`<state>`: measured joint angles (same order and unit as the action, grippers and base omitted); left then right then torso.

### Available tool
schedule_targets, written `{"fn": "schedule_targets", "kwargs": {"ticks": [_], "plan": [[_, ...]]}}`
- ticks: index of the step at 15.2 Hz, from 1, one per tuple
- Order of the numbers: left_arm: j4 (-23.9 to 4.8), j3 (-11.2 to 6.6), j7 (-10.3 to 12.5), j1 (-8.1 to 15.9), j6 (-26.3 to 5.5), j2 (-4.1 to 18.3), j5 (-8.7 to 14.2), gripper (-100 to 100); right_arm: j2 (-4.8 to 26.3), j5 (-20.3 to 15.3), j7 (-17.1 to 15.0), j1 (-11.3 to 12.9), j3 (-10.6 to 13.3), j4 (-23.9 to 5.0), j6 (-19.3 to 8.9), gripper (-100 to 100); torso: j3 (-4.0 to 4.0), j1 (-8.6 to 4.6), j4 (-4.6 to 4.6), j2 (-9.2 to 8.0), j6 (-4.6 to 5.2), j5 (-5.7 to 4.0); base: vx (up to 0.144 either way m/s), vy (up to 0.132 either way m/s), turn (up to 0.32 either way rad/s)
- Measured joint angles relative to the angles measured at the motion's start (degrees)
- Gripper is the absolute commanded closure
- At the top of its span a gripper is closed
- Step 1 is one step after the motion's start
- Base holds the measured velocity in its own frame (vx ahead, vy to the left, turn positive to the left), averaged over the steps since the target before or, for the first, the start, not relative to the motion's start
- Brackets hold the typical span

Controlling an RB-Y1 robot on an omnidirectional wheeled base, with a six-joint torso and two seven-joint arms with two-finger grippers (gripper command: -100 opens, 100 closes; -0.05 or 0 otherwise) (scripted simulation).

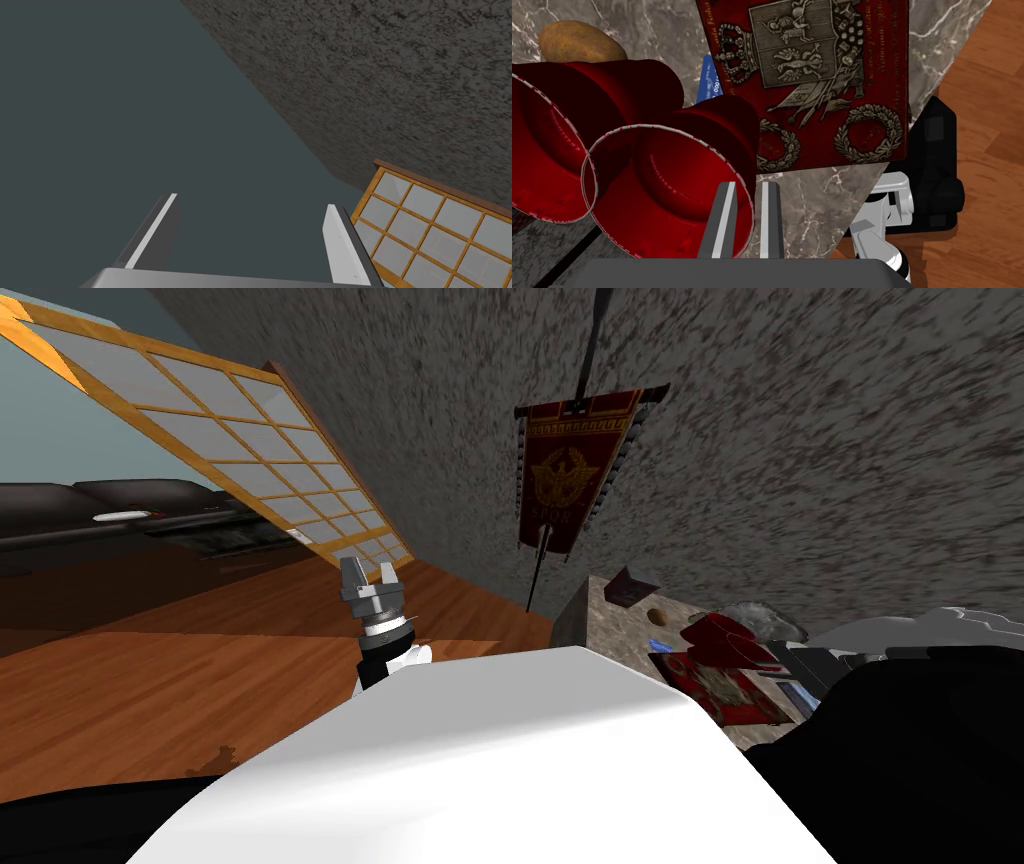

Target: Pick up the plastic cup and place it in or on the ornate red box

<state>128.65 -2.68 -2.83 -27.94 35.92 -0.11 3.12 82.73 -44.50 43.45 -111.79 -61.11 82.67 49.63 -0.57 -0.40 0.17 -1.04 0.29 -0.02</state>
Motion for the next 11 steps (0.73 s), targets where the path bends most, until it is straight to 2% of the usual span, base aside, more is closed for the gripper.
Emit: {"fn": "schedule_targets", "kwargs": {"ticks": [6, 9, 10, 11], "plan": [[0.00, 0.00, 0.00, -0.01, 0.00, 0.00, 0.00, 0, 0.65, 1.22, -1.14, -2.68, -4.28, -3.80, 3.69, 100, 0.13, 0.03, -0.04, 0.24, -0.09, 0.05, -0.163, -0.035, 0.127], [0.00, 0.00, 0.00, -0.01, 0.00, 0.00, 0.00, 0, 0.74, 1.59, -1.79, -4.01, -6.31, -4.96, 5.12, 100, 0.18, 0.12, -0.06, 0.33, -0.12, 0.08, -0.122, -0.017, 0.084], [0.00, -0.01, 0.00, -0.02, 0.00, 0.00, 0.00, 0, 0.74, 1.63, -1.88, -4.09, -6.48, -5.08, 5.27, -100, 0.23, 0.15, -0.07, 0.44, -0.09, 0.06, -0.032, -0.006, 0.003], [0.00, -0.01, 0.00, -0.03, 0.00, 0.00, 0.00, 0, 0.73, 1.63, -1.89, -4.09, -6.48, -5.08, 5.27, -100, 0.32, 0.16, -0.10, 0.59, -0.08, 0.06, -0.015, -0.003, -0.002]]}}
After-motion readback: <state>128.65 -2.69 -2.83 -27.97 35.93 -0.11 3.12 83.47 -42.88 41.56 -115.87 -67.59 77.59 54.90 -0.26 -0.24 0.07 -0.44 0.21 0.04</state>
